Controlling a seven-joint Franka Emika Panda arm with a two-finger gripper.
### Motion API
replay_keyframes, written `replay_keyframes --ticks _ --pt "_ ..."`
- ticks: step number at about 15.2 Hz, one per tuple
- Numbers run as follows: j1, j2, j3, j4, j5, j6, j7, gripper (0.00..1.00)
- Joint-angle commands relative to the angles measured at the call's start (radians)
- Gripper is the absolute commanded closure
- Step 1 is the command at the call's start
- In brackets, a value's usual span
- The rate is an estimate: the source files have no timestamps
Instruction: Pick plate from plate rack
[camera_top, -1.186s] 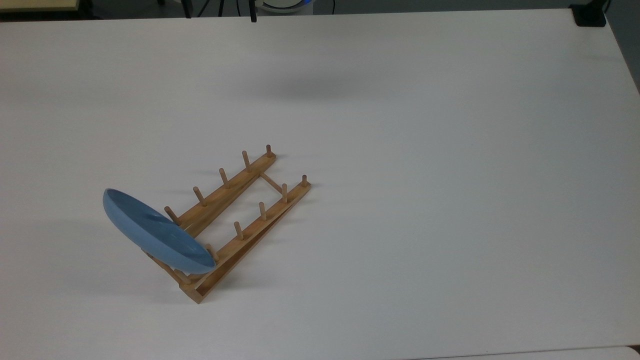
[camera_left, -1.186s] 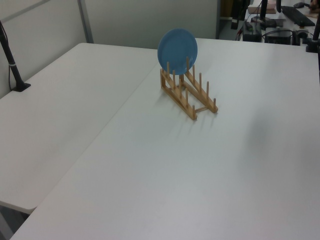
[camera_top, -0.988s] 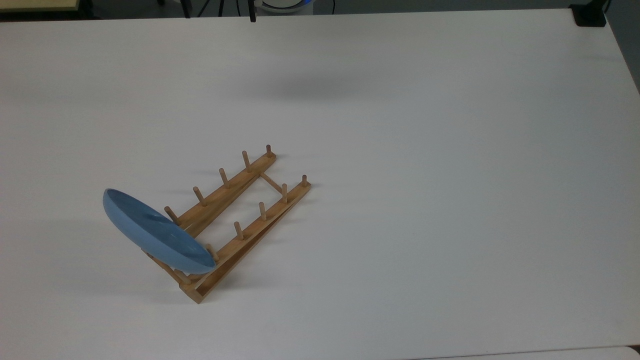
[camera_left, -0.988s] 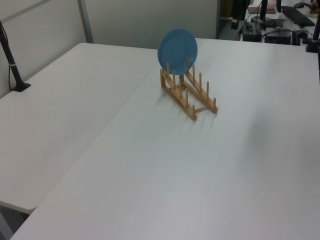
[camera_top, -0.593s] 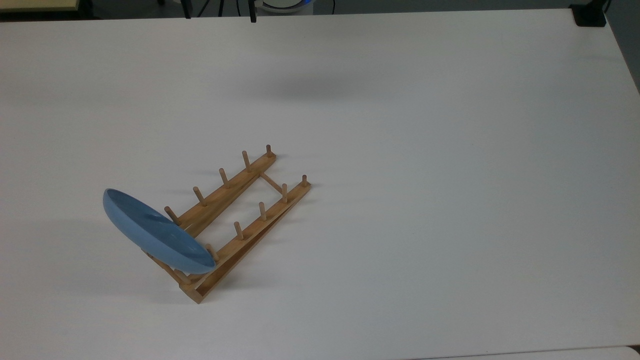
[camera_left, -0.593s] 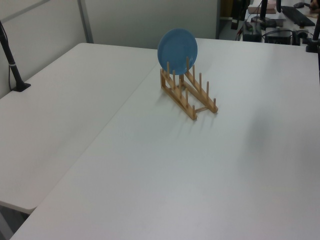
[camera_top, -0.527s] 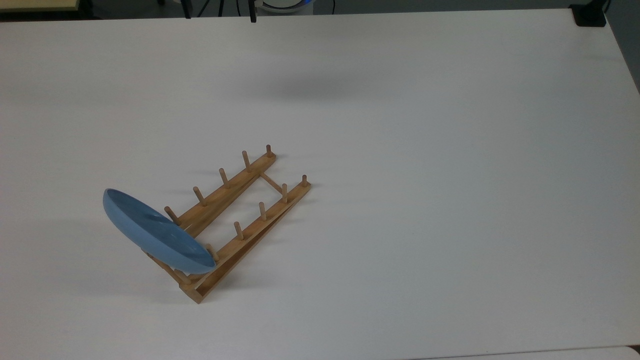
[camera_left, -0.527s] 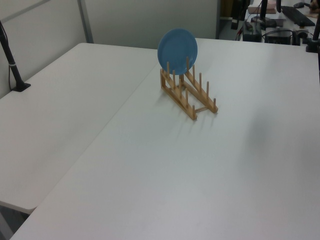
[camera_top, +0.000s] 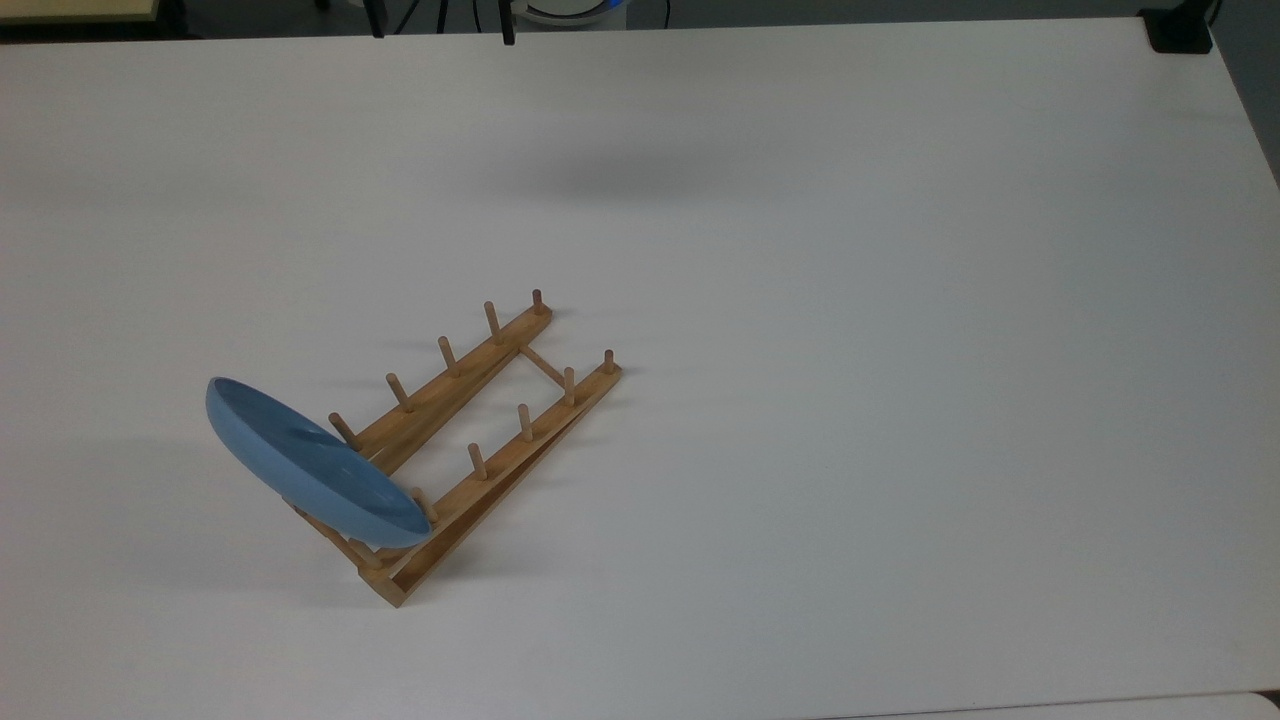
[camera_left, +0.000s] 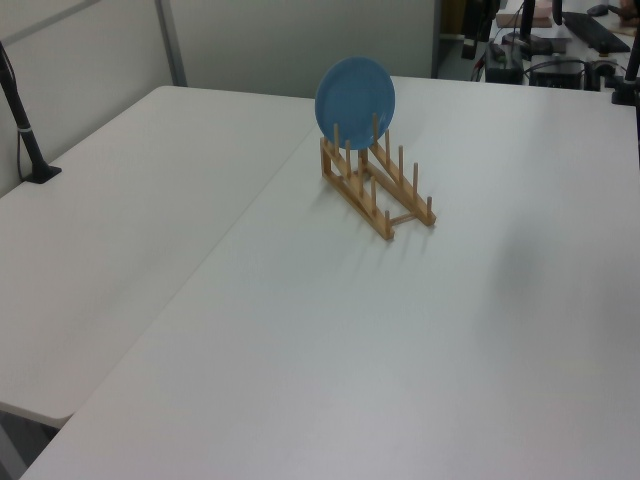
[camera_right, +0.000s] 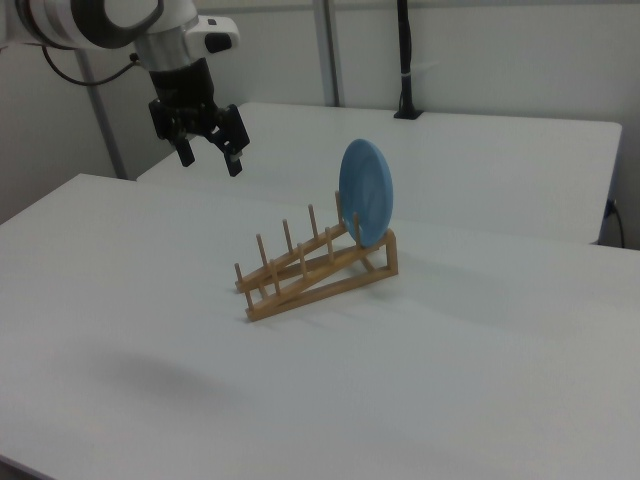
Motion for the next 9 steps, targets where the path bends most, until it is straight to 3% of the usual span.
replay_keyframes --ticks 1,9 --pt "0.009 -0.015 -0.011 -0.021 0.026 0.025 -0.017 0.00" --pt "0.004 -0.013 -0.012 -0.019 0.029 0.013 -0.028 0.00"
